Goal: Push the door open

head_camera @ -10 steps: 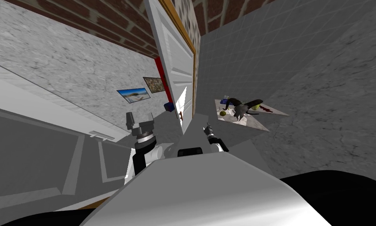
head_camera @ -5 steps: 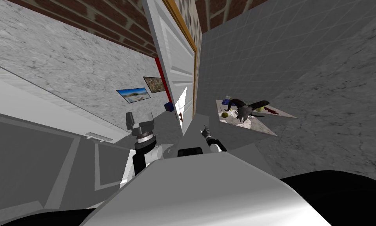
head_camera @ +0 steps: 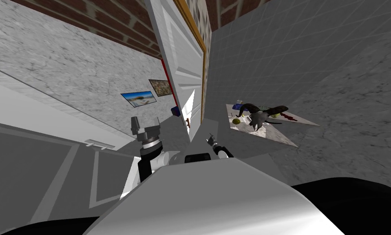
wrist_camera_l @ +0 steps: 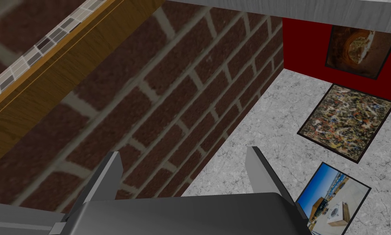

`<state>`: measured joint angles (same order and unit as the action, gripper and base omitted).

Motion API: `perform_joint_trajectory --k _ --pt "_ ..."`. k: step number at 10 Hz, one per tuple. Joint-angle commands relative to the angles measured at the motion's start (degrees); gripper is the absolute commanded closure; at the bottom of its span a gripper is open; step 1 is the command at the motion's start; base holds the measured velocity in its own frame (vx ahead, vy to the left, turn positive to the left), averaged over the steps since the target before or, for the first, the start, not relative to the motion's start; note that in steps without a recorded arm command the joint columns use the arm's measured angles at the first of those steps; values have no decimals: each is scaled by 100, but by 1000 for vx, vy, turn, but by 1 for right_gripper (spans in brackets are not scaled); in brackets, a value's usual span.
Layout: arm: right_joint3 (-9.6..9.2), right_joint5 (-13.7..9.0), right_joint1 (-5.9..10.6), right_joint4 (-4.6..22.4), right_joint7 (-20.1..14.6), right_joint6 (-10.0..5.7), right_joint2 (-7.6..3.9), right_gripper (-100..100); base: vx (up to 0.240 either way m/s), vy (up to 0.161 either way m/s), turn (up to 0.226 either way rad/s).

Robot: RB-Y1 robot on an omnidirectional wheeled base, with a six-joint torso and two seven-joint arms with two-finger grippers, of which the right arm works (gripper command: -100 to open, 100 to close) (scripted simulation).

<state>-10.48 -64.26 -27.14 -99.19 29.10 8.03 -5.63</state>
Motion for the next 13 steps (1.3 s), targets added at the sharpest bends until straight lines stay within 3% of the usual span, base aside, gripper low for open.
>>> perform_joint_trajectory --k 1,4,5,7,8,10,11,13 --pt "44 -59 -24 2 70 198 74 -100 51 -7 13" --pt "-60 -656 4 320 373 625 79 -100 75 -21 31" --pt "-60 -656 4 320 373 625 79 -100 70 -25 11" --pt "-129 -1004 22 532 574 909 82 -100 66 -24 30" --pt "-129 -1053 22 532 574 909 82 -100 58 -13 11" --pt "-196 -1442 40 739 771 1187 93 -100 65 -13 27" --pt "-196 -1442 40 739 771 1187 93 -100 54 -21 14" --pt "-263 -1786 58 945 967 1463 105 -100 76 -23 24"
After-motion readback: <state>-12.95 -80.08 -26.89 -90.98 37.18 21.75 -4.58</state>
